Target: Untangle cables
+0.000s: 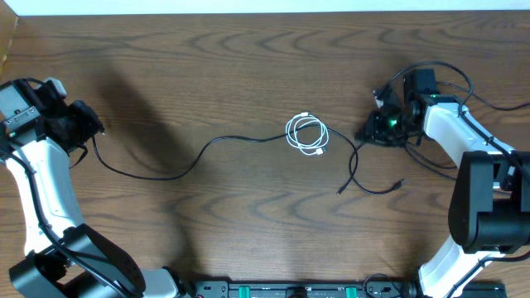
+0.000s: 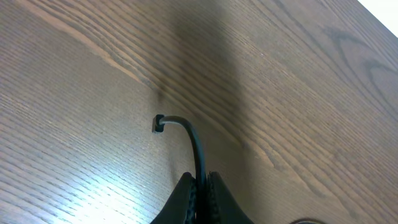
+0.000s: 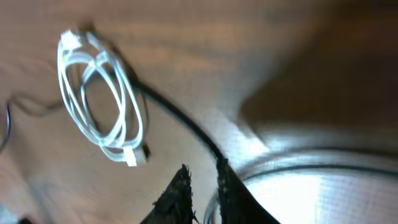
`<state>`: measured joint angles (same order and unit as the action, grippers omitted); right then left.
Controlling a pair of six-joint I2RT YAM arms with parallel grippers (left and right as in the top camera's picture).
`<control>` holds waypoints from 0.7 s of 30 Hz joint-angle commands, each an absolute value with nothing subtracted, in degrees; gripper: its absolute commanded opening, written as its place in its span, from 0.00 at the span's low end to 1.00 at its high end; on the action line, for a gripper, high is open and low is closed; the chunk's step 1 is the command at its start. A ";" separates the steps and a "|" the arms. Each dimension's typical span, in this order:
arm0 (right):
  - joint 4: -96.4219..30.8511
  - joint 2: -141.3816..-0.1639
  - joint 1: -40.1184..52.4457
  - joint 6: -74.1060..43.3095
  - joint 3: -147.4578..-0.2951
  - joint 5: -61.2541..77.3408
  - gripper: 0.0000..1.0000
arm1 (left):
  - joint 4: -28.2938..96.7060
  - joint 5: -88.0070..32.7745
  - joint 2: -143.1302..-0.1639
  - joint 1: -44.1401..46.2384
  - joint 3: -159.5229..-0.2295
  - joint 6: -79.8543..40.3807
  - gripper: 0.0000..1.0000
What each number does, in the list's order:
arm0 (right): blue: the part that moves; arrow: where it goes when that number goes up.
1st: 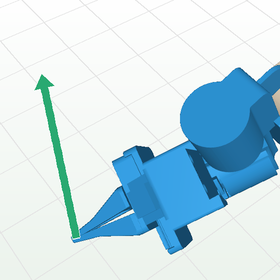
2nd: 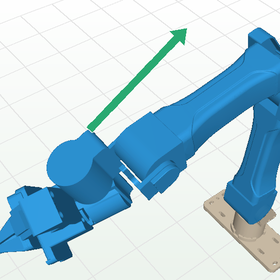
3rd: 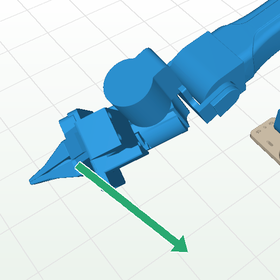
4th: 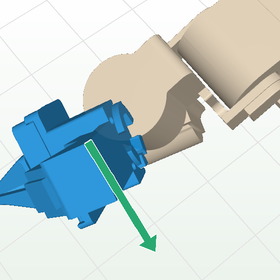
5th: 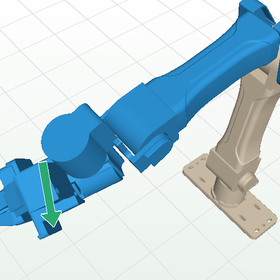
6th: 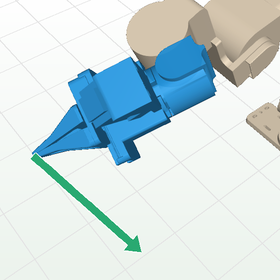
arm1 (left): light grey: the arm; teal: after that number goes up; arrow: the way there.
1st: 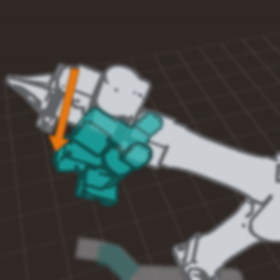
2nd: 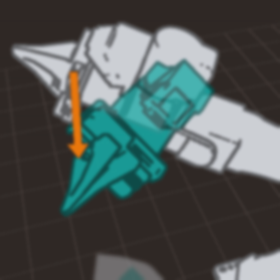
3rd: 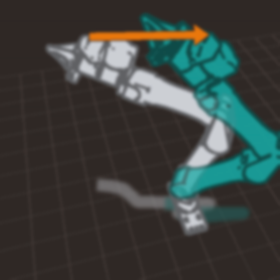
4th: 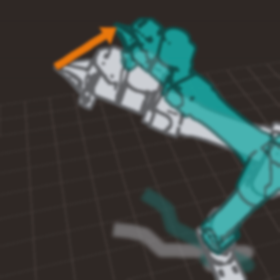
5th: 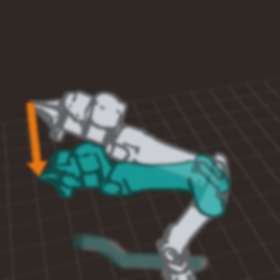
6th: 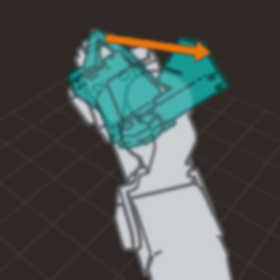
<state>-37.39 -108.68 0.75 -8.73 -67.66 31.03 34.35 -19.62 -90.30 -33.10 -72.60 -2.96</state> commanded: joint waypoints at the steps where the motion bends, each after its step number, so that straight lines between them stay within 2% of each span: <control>1: -33.47 -108.77 2.13 -18.31 -67.70 26.20 0.17 | 34.22 -19.92 -89.93 -32.97 -72.42 -2.39 0.08; 7: -34.24 -108.77 4.21 -21.69 -67.70 18.72 0.15 | 34.20 -19.92 -89.93 -32.97 -72.42 -2.39 0.08; 15: -49.58 -108.77 4.14 -21.82 -67.70 4.40 0.09 | 34.17 -19.92 -89.95 -32.97 -72.42 -2.37 0.07; 21: -54.48 -108.77 1.39 -21.30 -67.70 -1.37 0.07 | 34.00 -19.92 -89.97 -32.97 -72.42 -2.39 0.08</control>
<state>-53.87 -108.71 3.40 -21.06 -67.64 4.67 34.11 -19.62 -90.30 -33.10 -72.60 -2.96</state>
